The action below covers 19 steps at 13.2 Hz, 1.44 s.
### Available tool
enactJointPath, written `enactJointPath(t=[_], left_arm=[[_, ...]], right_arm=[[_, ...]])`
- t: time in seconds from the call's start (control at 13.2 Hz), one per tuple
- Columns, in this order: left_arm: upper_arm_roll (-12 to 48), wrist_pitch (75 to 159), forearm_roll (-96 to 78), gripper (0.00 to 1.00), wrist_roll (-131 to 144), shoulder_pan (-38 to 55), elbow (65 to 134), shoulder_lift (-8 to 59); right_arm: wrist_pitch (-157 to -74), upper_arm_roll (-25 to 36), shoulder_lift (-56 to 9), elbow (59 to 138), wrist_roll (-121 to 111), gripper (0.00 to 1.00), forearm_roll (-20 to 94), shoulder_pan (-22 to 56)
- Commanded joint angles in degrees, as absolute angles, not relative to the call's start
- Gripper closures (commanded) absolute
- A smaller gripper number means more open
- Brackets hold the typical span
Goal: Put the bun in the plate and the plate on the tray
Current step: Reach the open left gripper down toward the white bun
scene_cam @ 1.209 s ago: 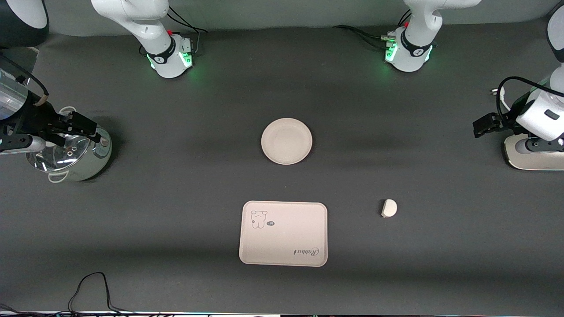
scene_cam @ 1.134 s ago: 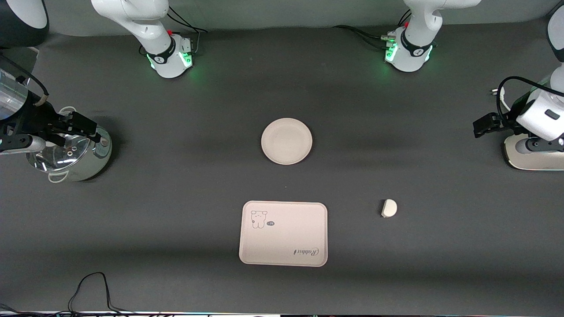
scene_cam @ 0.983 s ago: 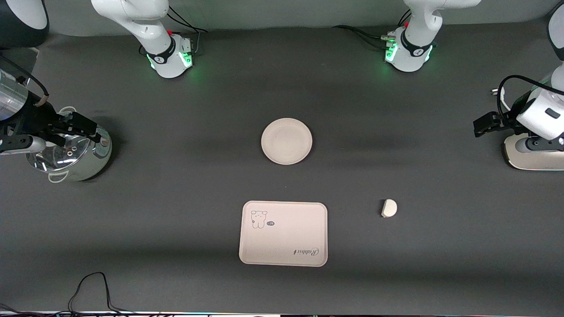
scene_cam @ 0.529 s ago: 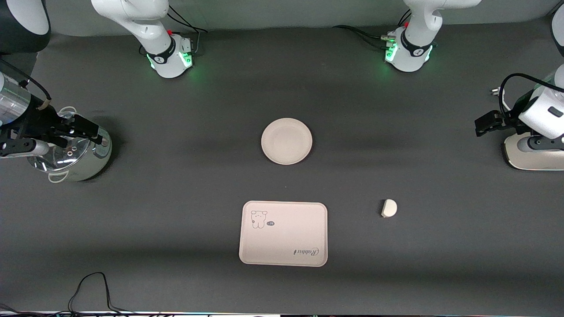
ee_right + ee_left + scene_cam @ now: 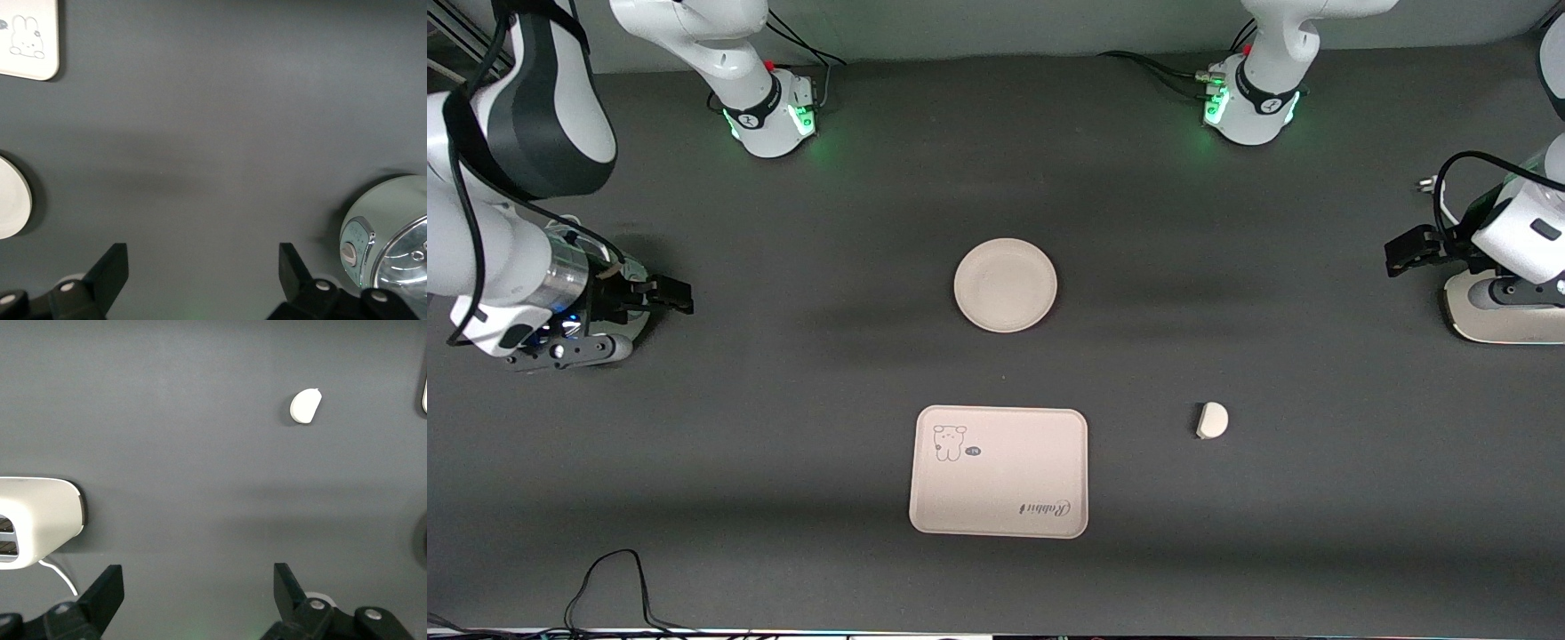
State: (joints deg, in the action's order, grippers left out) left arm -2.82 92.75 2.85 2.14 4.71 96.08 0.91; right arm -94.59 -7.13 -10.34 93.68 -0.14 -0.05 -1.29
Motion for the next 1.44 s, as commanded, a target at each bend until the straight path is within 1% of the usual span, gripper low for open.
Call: enactJointPath(t=[0.0,0.15,0.3,0.38,0.45,0.76,0.83,0.91,1.06,1.13,1.36], left_arm=[[-3.0,91.2,2.5,0.00,2.3,5.6,93.2,2.1],[-2.4,91.2,2.3,0.00,2.8,6.1,91.3,2.9],[0.5,91.2,2.3,0.00,8.2,6.8,90.6,3.5],[2.4,91.3,2.3,0.00,12.0,6.8,90.4,4.2],[3.8,91.3,2.3,0.00,14.3,6.8,88.5,5.7],[9.6,90.4,2.4,0.00,21.4,8.5,77.6,17.2],[10.0,90.4,2.5,0.00,24.0,9.4,74.4,20.2],[10.0,90.9,2.5,0.00,23.8,9.4,72.7,22.0],[10.0,91.9,2.6,0.00,23.2,9.2,72.8,23.8],[10.0,93.8,3.0,0.00,23.1,8.9,72.9,24.7],[9.2,100.7,3.3,0.00,15.6,7.8,77.3,27.6]], right_arm=[[-93.6,-6.9,-11.7,91.5,-1.2,0.00,-0.7,-1.1],[-92.7,-7.0,-11.4,91.7,-0.1,0.00,1.8,-0.5],[-92.6,-6.9,-11.0,91.6,2.1,0.00,10.0,-0.1],[-92.8,-6.9,-11.0,91.5,3.2,0.00,12.1,0.1],[-93.3,-7.0,-11.0,91.5,3.7,0.00,13.4,0.5],[-95.6,-7.0,-10.9,91.5,7.0,0.00,16.2,5.4],[-96.2,-6.9,-10.9,91.5,10.4,0.00,16.1,7.5],[-96.4,-6.9,-10.9,91.1,14.2,0.00,15.5,8.5],[-96.3,-7.0,-10.9,90.8,17.6,0.00,13.4,9.8],[-96.2,-7.0,-10.9,90.8,17.5,0.00,12.5,9.8],[-96.4,-7.0,-11.0,90.6,17.5,0.00,12.5,9.8]])
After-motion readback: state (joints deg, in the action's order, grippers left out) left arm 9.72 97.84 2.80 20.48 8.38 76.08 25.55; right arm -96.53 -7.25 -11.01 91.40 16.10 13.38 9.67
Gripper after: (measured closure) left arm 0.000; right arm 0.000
